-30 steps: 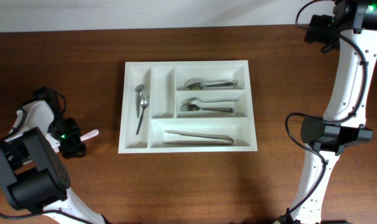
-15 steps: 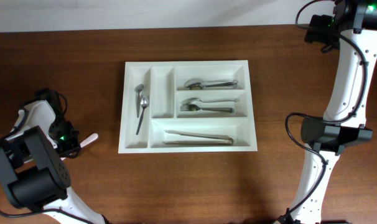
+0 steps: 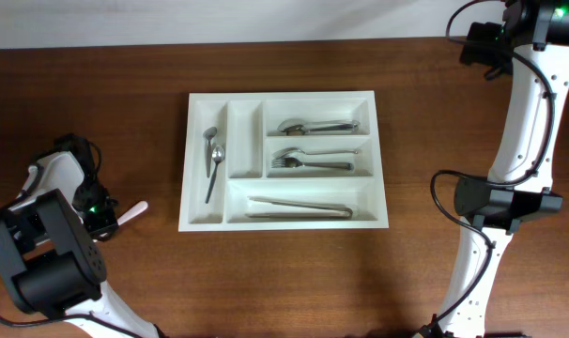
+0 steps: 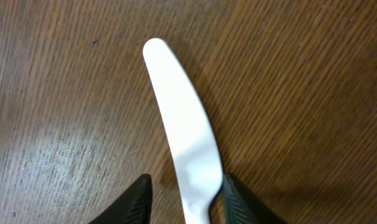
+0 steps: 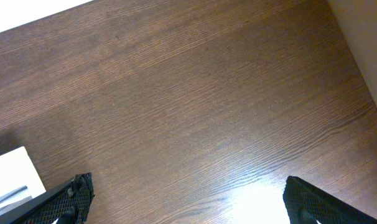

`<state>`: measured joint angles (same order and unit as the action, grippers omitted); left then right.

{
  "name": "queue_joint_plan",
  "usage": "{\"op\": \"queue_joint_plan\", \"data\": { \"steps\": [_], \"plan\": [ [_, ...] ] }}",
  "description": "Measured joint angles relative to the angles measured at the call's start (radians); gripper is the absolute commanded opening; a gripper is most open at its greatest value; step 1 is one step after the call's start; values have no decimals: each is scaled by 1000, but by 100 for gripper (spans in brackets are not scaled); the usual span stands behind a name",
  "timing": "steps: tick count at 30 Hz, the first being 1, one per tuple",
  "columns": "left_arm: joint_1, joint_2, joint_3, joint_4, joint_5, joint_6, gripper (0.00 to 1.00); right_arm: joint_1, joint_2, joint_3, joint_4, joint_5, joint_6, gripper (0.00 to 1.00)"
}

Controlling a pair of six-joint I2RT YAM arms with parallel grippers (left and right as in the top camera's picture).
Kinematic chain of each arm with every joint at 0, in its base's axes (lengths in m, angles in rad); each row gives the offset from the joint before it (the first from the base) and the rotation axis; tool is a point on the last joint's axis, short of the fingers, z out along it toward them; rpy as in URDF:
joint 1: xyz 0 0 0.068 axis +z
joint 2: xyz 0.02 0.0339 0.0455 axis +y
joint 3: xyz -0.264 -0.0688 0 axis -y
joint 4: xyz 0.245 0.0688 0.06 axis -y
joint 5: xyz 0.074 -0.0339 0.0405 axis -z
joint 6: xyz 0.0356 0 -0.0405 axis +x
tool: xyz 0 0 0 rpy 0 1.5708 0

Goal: Pack container

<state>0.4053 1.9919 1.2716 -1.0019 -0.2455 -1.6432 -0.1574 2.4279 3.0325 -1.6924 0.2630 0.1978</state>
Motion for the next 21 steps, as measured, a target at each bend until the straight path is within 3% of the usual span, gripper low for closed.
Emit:
{"op": "queue_joint_plan", "data": {
  "steps": [2,3,4,7,21],
  "plan": [
    [0,0,-1,3,-3,0,35,0,0,0,0,0,-1,99],
    [0,1,-1,3,-4,0,44,0,0,0,0,0,0,99],
    [0,1,-1,2,-7,3,65,0,0,0,0,0,0,99],
    [0,0,-2,-11,-26,0,99,0,0,0,0,0,-1,99],
    [0,-4,-2,18,-50,24,99,0,0,0,0,0,0,99]
  ]
}}
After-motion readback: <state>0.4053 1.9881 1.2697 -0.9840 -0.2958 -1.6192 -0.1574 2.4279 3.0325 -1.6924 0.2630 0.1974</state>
